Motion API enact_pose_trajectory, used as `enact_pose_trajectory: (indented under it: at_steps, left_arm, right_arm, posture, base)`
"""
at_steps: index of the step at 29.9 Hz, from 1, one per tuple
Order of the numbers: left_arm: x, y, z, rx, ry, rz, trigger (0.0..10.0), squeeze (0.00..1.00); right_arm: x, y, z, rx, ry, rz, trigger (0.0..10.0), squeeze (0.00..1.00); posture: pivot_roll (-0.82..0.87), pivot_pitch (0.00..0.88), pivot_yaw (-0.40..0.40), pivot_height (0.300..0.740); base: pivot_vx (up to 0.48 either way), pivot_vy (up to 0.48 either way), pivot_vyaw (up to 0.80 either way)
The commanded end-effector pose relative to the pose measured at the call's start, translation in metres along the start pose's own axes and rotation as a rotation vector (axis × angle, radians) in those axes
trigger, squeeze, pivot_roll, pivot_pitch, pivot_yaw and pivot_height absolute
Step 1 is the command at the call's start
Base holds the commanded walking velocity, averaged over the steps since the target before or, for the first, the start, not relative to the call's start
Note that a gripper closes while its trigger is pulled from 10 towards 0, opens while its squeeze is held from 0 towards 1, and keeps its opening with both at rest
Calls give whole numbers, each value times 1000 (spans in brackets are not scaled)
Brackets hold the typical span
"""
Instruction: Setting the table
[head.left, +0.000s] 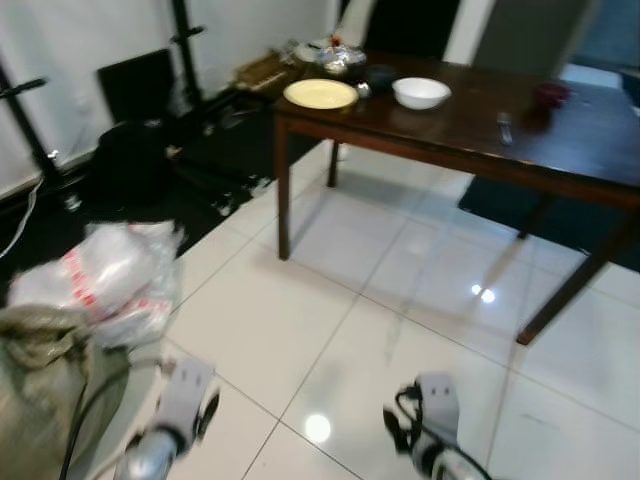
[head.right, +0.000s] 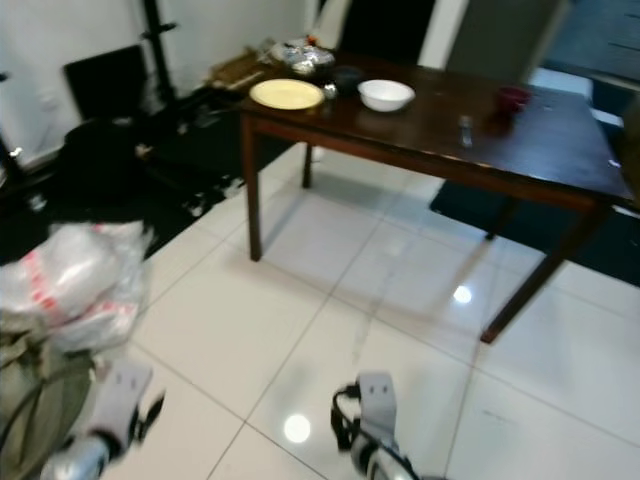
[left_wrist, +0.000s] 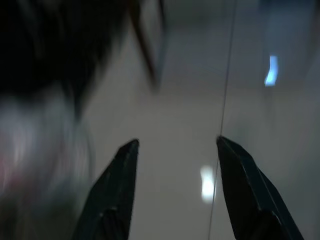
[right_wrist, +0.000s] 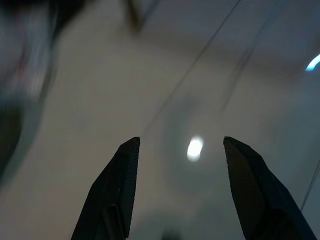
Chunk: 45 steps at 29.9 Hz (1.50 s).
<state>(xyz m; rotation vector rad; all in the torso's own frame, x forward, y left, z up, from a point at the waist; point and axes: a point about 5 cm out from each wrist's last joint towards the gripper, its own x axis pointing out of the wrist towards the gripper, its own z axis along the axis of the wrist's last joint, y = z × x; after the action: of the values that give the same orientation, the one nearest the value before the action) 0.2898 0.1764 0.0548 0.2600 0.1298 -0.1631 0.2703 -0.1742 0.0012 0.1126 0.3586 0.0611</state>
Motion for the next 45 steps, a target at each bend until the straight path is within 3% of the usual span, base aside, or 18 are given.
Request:
enact_pose_trajectory:
  at_steps: [1, 3, 4, 5, 6, 7, 10, 12, 22, 39, 45]
  left_arm:
    - [-4, 5, 6, -19, -23, 29, 10000, 0]
    - [1, 8, 29, -4, -128, 56, 10000, 0]
    - [1, 8, 29, -4, -128, 56, 10000, 0]
    - [5, 9, 45, 12, -196, 83, 10000, 0]
    - [11, 7, 74, 44, -307, 120, 10000, 16]
    - [12, 7, 80, 51, -330, 127, 10000, 16]
    - [14, -6, 114, 33, -421, 112, 10000, 8]
    - [14, -11, 123, 26, -443, 92, 10000, 4]
    - [11, -25, 132, 16, -451, 50, 10000, 0]
    - [10, -27, 133, 14, -436, 41, 10000, 0]
    - [10, -28, 136, 9, -439, 36, 10000, 0]
  right_arm:
    - [4, 2, 18, 34, -75, -1, 10000, 24]
    - [6, 6, 39, 75, -165, 14, 10000, 31]
    - [6, 6, 39, 75, -165, 14, 10000, 31]
    - [7, 10, 56, 142, -238, 20, 10000, 12]
    - [6, 15, 84, 237, -358, 34, 10000, 0]
    - [5, 16, 90, 256, -383, 38, 10000, 0]
    - [2, 26, 113, 260, -461, 86, 10000, 0]
    - [2, 29, 118, 237, -463, 100, 10000, 0]
    - [-7, 29, 116, 250, -432, 103, 10000, 0]
    - [-7, 31, 117, 240, -411, 106, 10000, 0]
    - [-8, 31, 121, 229, -423, 97, 10000, 0]
  posture:
    - [-28, 0, 70, 740]
    - [-27, 0, 71, 740]
    - [-27, 0, 71, 740]
    - [-27, 0, 71, 740]
    - [-31, 0, 71, 740]
    - [-31, 0, 71, 740]
    - [-37, 0, 73, 740]
    - [-42, 0, 74, 740]
    - [-46, 0, 79, 740]
    - [-44, 0, 81, 740]
    - [-46, 0, 83, 740]
  base:
    - [0, 0, -775]
    - [0, 0, -781]
    - [0, 0, -781]
    - [435, 0, -800]
    - [480, 0, -663]
    - [480, 0, -663]
    - [480, 0, 0]
    - [480, 0, 0]
    - [480, 0, -701]
    - [480, 0, -776]
    - [480, 0, 0]
